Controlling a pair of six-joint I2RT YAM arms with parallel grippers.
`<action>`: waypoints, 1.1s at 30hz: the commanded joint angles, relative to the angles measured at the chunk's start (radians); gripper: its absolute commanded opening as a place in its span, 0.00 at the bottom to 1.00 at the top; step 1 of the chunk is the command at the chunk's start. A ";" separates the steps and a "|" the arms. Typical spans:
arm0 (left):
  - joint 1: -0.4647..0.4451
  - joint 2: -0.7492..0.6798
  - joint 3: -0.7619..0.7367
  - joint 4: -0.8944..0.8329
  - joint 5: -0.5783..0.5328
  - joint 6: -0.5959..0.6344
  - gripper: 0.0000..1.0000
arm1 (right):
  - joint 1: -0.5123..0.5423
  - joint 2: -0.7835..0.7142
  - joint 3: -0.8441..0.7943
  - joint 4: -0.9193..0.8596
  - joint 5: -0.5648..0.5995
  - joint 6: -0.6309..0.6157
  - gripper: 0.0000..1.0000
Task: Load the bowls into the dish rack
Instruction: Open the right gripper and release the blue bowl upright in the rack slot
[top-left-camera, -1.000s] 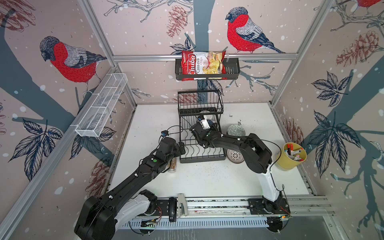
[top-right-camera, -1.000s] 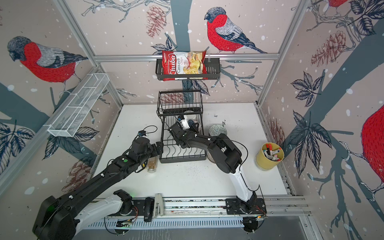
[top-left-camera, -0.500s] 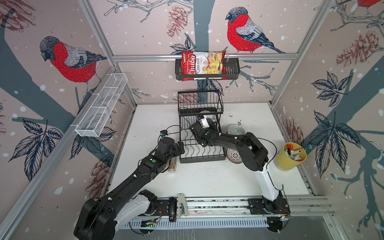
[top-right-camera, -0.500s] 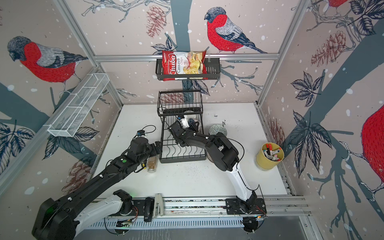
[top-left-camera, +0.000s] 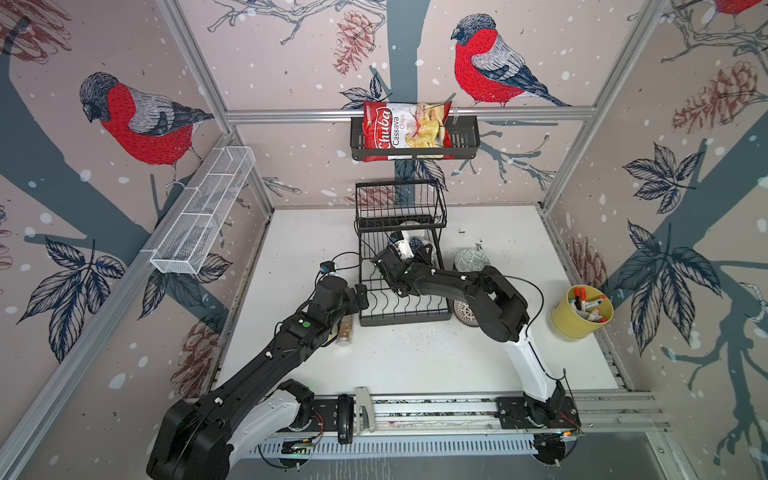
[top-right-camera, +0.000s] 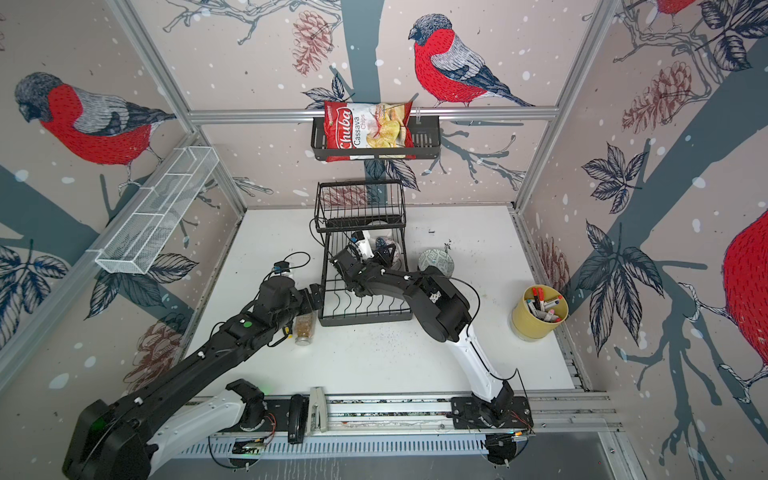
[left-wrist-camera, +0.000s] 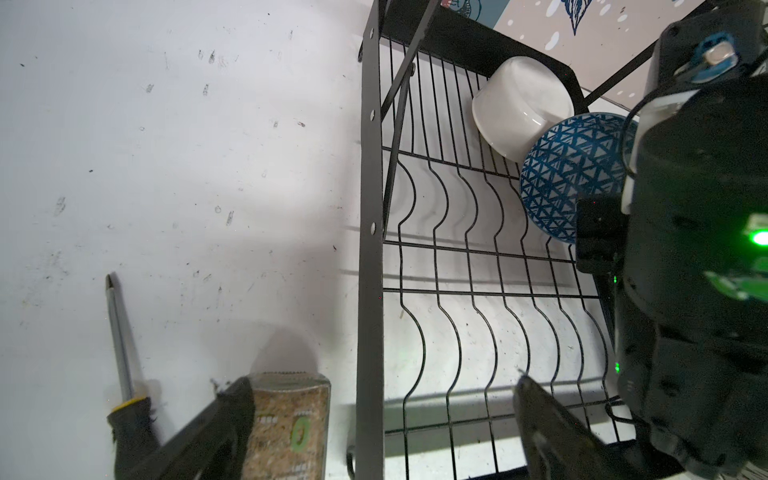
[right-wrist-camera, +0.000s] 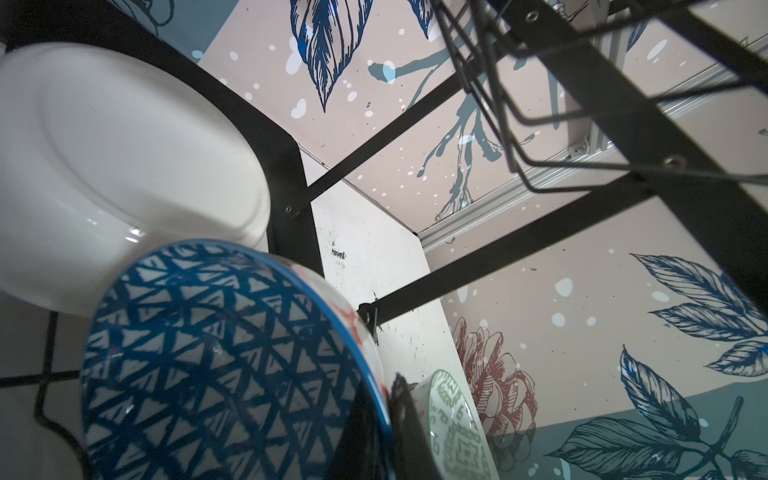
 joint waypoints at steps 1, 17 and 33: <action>0.003 -0.005 -0.004 0.026 -0.001 0.006 0.96 | 0.012 0.020 0.008 -0.039 -0.047 0.002 0.00; 0.004 -0.017 -0.013 0.026 -0.002 -0.001 0.96 | 0.046 0.065 0.052 -0.086 -0.059 0.044 0.11; 0.004 -0.024 -0.020 0.022 0.008 -0.004 0.96 | 0.052 0.077 0.094 -0.105 -0.062 0.057 0.29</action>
